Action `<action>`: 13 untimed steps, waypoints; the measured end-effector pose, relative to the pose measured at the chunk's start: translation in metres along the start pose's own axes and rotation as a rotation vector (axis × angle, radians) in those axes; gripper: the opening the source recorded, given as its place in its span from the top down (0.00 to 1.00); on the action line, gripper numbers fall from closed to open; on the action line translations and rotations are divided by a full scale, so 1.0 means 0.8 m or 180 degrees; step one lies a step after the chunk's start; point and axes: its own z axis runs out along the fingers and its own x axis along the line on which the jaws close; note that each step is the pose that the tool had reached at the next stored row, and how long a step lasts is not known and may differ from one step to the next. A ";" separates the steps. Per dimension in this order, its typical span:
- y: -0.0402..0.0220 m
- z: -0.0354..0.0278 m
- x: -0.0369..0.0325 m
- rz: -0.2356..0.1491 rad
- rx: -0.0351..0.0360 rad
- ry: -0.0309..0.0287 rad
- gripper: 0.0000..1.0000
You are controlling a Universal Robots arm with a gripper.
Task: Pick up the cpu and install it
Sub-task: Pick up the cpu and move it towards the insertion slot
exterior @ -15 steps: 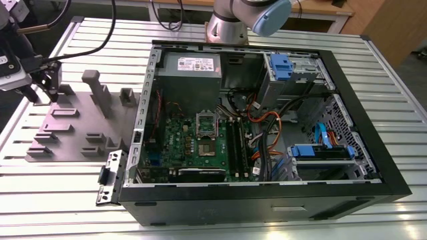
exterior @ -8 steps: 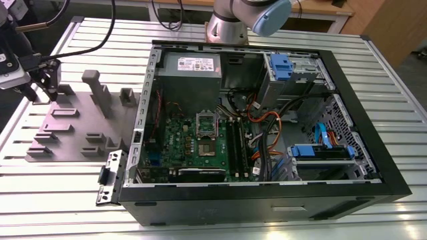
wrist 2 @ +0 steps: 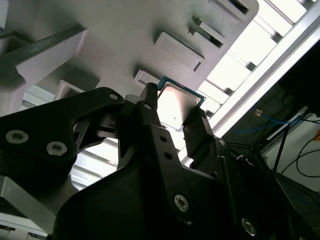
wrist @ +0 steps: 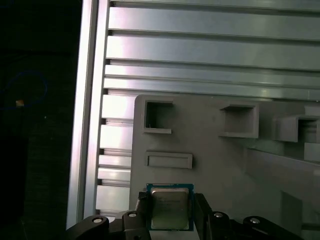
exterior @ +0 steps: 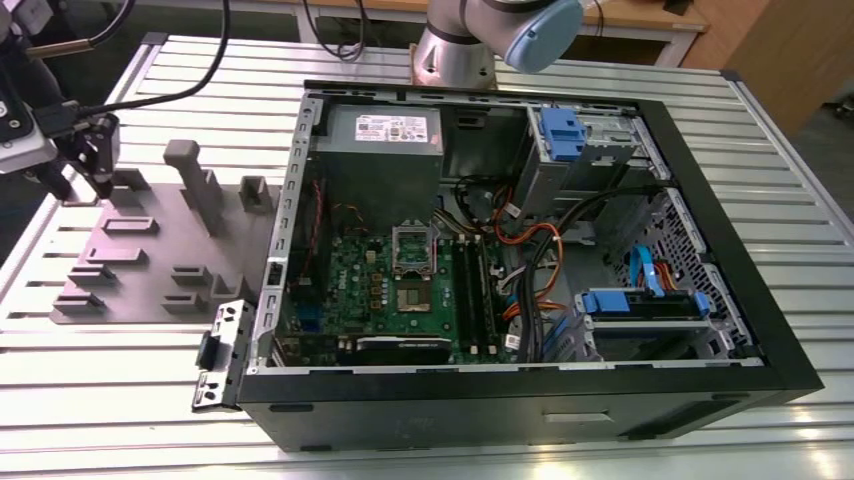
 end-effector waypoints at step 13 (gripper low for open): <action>0.0003 -0.0075 0.0002 0.0000 0.0000 0.0000 0.55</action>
